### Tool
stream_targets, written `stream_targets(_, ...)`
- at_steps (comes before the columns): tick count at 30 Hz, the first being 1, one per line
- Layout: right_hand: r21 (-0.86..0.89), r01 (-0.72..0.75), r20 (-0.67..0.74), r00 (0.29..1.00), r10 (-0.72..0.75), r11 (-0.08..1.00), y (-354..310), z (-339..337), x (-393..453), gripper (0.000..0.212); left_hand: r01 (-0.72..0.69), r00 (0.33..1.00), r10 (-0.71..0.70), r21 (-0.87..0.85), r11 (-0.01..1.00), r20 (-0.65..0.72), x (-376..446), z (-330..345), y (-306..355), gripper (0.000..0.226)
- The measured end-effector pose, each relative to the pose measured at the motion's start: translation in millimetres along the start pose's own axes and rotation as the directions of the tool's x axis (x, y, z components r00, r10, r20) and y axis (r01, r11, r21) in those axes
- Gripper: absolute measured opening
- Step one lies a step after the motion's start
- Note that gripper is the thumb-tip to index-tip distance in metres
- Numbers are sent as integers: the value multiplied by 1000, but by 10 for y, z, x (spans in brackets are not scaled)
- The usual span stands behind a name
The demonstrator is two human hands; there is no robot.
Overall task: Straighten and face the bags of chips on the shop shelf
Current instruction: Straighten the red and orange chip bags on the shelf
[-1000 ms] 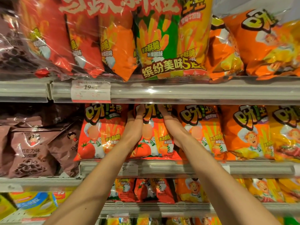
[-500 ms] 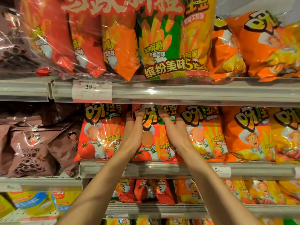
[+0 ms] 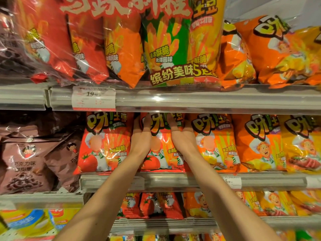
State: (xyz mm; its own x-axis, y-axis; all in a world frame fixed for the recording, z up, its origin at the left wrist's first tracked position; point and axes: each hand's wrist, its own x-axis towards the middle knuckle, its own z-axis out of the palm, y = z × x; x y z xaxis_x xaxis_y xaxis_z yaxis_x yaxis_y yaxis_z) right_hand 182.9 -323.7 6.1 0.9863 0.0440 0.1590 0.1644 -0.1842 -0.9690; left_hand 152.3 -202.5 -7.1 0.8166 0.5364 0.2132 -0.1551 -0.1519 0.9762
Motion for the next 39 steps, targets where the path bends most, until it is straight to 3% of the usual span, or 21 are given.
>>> stream_targets(3,-57,-3,63,998,7,998,10,-69,-33,79,8,999,-12,92,996,45,-46,-74,-24,62)
stream_targets(7,-133,112,130,987,-94,985,113,-176,-141,71,-81,992,58,221,972,112,-202,-125,-152,75)
stream_targets(10,-188,116,145,985,-89,975,145,-132,-149,66,-100,987,69,219,971,145,-205,-83,-203,74)
stream_targets(15,-206,167,14,986,-168,964,232,-23,-162,62,-145,986,118,251,957,117,-194,-32,-220,68)
stream_targets(19,-228,164,82,985,-149,960,176,-91,-155,68,-140,984,94,334,932,151,-172,-82,-203,70)
stream_targets(22,-282,275,127,960,-249,919,161,-290,-271,70,-223,974,181,412,883,139,-303,-152,-174,67)
stream_targets(24,-397,436,90,894,-439,807,201,-456,-342,53,-382,924,344,455,804,169,-411,-207,-147,64)
stream_targets(27,-633,507,40,776,-630,585,342,-694,-265,41,-547,819,499,649,529,284,-437,-156,-71,55)
stream_targets(31,-849,352,85,828,-555,395,533,-833,-194,48,-625,743,481,739,251,465,-402,121,31,55)
stream_targets(34,-910,326,153,839,-522,258,617,-855,-168,52,-632,738,418,760,152,530,-322,237,-26,57)
stream_targets(39,-936,287,150,850,-505,205,642,-924,-69,60,-603,748,424,790,110,511,-302,337,-86,58)
